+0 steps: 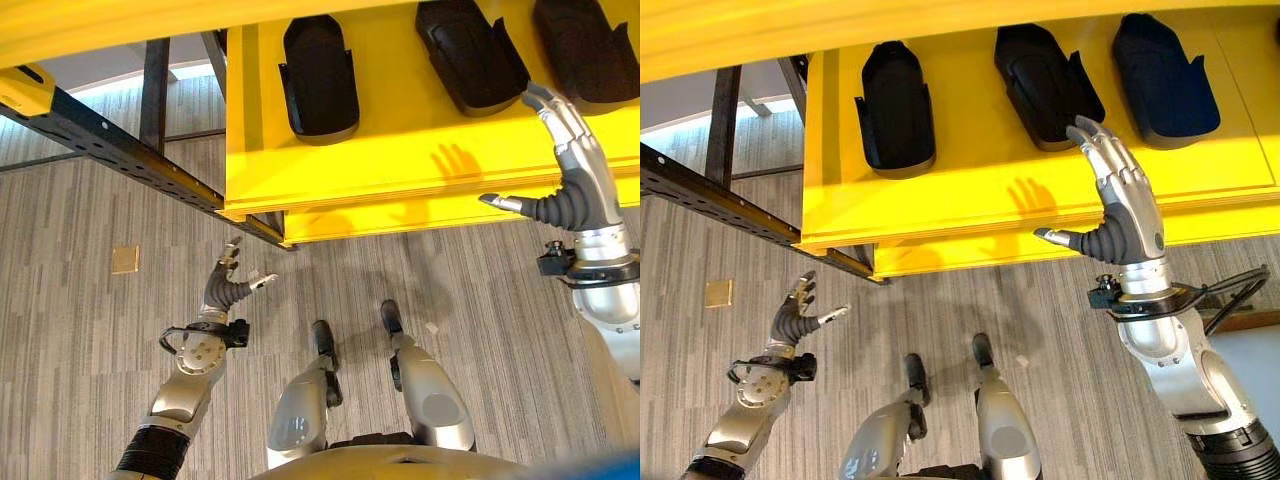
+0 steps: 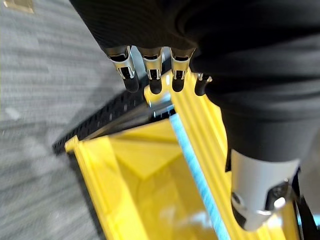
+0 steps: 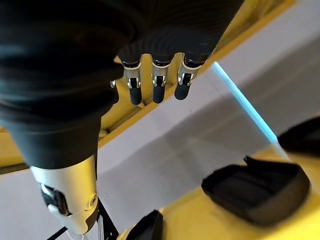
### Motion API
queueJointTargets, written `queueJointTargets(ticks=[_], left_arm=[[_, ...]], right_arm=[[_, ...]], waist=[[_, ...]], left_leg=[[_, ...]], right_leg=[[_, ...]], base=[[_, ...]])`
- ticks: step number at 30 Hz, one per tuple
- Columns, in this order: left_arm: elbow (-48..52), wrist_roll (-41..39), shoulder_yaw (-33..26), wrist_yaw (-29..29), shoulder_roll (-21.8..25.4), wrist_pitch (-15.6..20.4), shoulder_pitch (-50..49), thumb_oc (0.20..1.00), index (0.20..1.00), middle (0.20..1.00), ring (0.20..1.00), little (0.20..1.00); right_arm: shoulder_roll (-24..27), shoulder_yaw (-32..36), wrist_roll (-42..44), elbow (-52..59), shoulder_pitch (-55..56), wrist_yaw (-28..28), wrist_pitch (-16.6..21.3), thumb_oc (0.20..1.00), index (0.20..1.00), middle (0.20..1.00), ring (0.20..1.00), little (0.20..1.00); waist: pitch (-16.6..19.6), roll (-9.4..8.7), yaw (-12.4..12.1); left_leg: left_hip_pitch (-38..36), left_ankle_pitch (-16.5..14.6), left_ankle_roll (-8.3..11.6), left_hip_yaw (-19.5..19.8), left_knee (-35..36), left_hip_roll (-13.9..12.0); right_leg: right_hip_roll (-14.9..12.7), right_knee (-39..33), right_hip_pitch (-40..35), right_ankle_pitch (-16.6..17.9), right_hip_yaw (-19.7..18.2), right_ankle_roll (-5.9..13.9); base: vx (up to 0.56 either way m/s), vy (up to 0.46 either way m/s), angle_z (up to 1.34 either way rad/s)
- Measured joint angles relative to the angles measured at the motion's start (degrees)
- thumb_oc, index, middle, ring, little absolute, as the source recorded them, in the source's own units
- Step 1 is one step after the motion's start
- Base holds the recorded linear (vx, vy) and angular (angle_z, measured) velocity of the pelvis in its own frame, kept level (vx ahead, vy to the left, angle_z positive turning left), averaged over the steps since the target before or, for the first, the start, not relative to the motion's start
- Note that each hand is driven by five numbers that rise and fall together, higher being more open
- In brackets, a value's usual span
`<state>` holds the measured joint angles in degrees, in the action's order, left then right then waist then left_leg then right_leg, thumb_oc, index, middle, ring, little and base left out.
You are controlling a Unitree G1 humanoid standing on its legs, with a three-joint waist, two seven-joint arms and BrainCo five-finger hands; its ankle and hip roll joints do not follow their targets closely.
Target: Move parts from the plastic box to the shelf.
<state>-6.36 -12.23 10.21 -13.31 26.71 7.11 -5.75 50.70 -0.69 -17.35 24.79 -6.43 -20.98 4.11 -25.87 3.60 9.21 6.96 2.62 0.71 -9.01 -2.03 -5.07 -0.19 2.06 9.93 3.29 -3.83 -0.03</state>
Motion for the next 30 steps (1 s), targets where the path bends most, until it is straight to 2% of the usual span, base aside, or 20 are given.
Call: queueJointTargets(ticks=[5, 8, 15, 18, 22, 23, 25, 27, 29, 30], left_arm=[[-0.01, -0.04, 0.98, 0.69, 1.47, 0.67, 0.29, 1.000, 1.000, 1.000, 1.000, 1.000], [0.02, -0.02, 1.05, 1.63, 1.57, 0.65, 0.56, 1.000, 1.000, 1.000, 1.000, 1.000], [0.02, 2.04, 2.09, 4.53, 1.61, 0.60, 2.82, 1.000, 1.000, 1.000, 1.000, 1.000], [0.02, 2.70, 3.43, 4.71, 2.64, 0.60, 2.92, 1.000, 1.000, 1.000, 1.000, 1.000], [0.04, 1.49, 3.28, 4.02, 2.99, 0.56, 3.47, 1.000, 1.000, 1.000, 1.000, 1.000], [-0.35, 0.19, 3.36, 4.12, 2.29, 0.63, 4.13, 1.000, 1.000, 1.000, 1.000, 1.000], [-3.13, -0.92, 3.20, 4.25, -1.15, 0.52, 5.47, 1.000, 1.000, 1.000, 1.000, 1.000], [-3.51, -0.72, 3.20, 4.68, -2.65, 0.50, 4.05, 1.000, 1.000, 1.000, 1.000, 1.000], [-3.34, -0.03, 3.71, 4.68, -3.89, -0.72, 4.27, 1.000, 1.000, 1.000, 1.000, 1.000], [-3.20, 0.07, 3.76, 4.61, -3.62, -1.23, 4.02, 1.000, 1.000, 1.000, 1.000, 1.000]], right_arm=[[0.10, 0.14, 4.72, -3.43, -4.72, -1.62, -2.75, 1.000, 1.000, 1.000, 1.000, 1.000], [-0.13, 0.14, 11.50, -5.78, -5.70, -1.62, -5.56, 1.000, 1.000, 1.000, 1.000, 1.000], [-1.58, 0.04, 20.13, -13.20, -12.60, -1.75, -7.67, 1.000, 1.000, 1.000, 1.000, 1.000], [-3.00, 0.00, 23.66, -16.28, -15.18, -1.66, -7.83, 1.000, 1.000, 1.000, 1.000, 1.000], [-3.34, -1.60, 25.14, -16.68, -16.39, 4.44, -8.20, 1.000, 1.000, 1.000, 1.000, 1.000], [-4.08, -1.92, 25.66, -15.47, -15.03, 6.07, -8.28, 1.000, 1.000, 1.000, 1.000, 1.000], [-6.27, 0.89, 26.21, -11.43, -6.76, 7.32, -8.06, 1.000, 1.000, 1.000, 1.000, 1.000], [-9.65, -0.09, 27.29, -10.88, -1.94, 8.85, -8.07, 1.000, 1.000, 1.000, 1.000, 1.000], [-11.47, -0.12, 27.41, -10.21, 1.20, 9.01, -7.88, 1.000, 1.000, 1.000, 1.000, 1.000], [-12.47, -0.52, 27.63, -10.17, 2.01, 8.41, -7.46, 1.000, 1.000, 1.000, 1.000, 1.000]], waist=[[0.02, 0.03, 0.29], [0.14, 0.22, 0.68], [0.30, 0.50, 0.78], [0.35, 0.61, 0.58], [0.84, 1.43, 0.20], [1.08, 1.85, 0.12], [1.95, 2.65, 0.96], [2.92, 2.44, 0.50], [3.70, 2.38, 1.76], [5.03, 1.63, 2.34]], left_leg=[[-0.26, -0.07, 0.10, -0.47, 0.13, -0.05], [-1.20, 0.06, 0.28, -0.71, 0.86, -0.29], [-1.88, 0.23, 0.47, -0.80, 1.09, -0.48], [-1.75, 0.39, 0.55, -0.85, 1.07, -0.74], [-1.89, 0.54, 0.72, -0.64, 0.52, -1.00], [-1.20, 1.36, 1.54, -0.10, 0.52, -0.90], [-0.38, 1.39, 1.24, 0.25, -0.80, -1.18], [-0.89, 0.59, 0.44, -2.46, -1.91, -2.04], [-0.91, -1.63, 1.13, -5.00, -4.67, -0.59], [-0.92, -1.86, 1.15, -4.92, -4.39, -0.08]], right_leg=[[-0.03, 0.09, 0.01, -0.01, 0.02, 0.02], [0.12, 0.46, -0.23, -0.04, 0.34, -0.02], [0.19, 1.51, -0.25, -0.42, 0.86, -0.34], [0.23, 3.50, 0.91, -1.52, 1.56, -0.89], [0.28, 12.08, 4.47, -6.07, 2.80, -2.05], [0.61, 15.81, 5.53, -7.02, 4.01, -2.76], [-0.29, 17.26, 5.08, -9.23, 7.08, -3.73], [0.13, 17.26, 4.58, -9.94, 8.00, -4.22], [-0.25, 15.91, 3.40, -9.62, 8.75, -3.54], [-0.20, 15.78, 3.40, -9.60, 9.24, -3.51]], base=[[-0.05, -0.028, -0.04], [-0.03, -0.060, -0.04], [-0.07, -0.084, -0.01], [-0.17, -0.147, -0.03], [-0.18, -0.200, 0.08], [-0.21, -0.279, 0.61], [-0.09, -0.192, 0.88], [-0.01, -0.119, 0.34], [0.04, -0.083, 0.17], [0.10, -0.035, 0.12]])
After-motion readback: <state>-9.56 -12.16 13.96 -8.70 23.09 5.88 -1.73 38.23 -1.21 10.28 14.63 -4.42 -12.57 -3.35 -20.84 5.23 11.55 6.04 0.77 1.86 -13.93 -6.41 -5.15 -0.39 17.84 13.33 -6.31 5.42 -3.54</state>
